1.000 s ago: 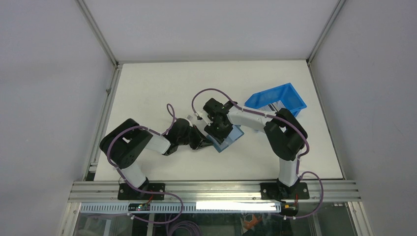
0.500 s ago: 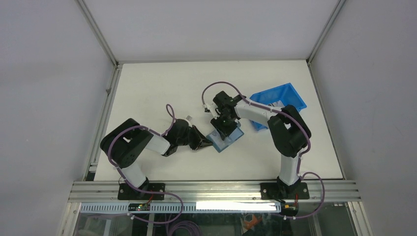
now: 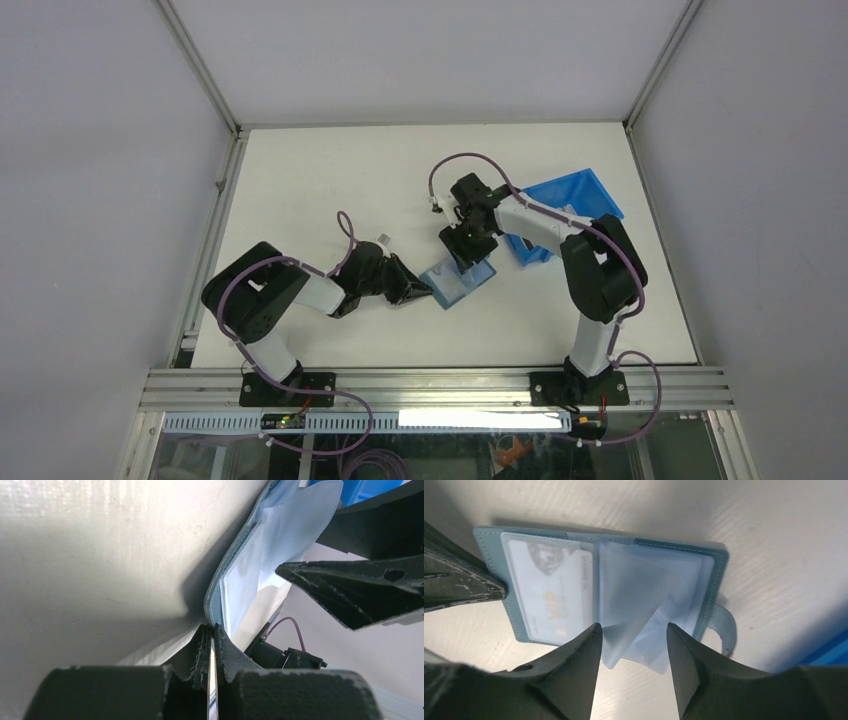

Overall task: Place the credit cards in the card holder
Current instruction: Insert the credit card into the card holder.

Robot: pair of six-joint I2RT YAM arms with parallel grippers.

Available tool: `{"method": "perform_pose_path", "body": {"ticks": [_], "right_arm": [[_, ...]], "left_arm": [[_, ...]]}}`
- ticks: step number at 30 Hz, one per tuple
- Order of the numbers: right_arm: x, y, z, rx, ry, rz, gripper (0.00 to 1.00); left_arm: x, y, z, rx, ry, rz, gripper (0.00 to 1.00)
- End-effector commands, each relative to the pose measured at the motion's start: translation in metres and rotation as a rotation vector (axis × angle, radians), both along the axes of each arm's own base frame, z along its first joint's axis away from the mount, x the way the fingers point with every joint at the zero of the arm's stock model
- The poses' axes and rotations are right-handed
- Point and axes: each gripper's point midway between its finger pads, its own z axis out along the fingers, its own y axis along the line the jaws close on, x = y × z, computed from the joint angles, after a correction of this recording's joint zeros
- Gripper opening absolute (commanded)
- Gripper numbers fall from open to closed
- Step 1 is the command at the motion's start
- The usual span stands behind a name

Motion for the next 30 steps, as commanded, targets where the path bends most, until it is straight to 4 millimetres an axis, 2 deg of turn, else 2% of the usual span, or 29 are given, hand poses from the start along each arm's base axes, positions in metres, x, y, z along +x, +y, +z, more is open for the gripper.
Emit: {"method": "perform_pose_path", "body": {"ticks": [1,6,12,17,20,23,27,30], "right_arm": [[0.032,-0.025,0.024,-0.046,-0.156,-0.054,0.55],[0.047,-0.048,0.03,-0.084,-0.197,-0.099,0.55],[0.021,-0.03,0.041,0.091,-0.123,-0.037,0.59],[0.001,-0.011,0.069,0.277,-0.085,0.038,0.58],[-0.022,0.006,0.082,0.423,-0.017,0.097,0.56],[-0.031,0.015,0.081,0.485,0.017,0.09,0.53],[-0.037,0.027,0.073,0.484,0.059,0.087,0.39],[-0.046,0.039,0.054,0.424,0.104,0.101,0.33]], "left_arm": [[0.001,0.001,0.013,-0.008,-0.039,-0.021,0.02],[0.001,0.003,0.017,0.036,-0.046,-0.045,0.02],[0.002,0.003,0.024,0.06,-0.061,-0.062,0.05],[0.002,0.006,0.035,0.097,-0.087,-0.08,0.09],[0.001,0.014,0.037,0.155,-0.092,-0.089,0.11],[0.002,0.021,0.038,0.212,-0.087,-0.095,0.14],[0.0,0.035,0.03,0.297,-0.04,-0.085,0.19],[0.001,0.046,0.03,0.348,-0.031,-0.053,0.21]]}}
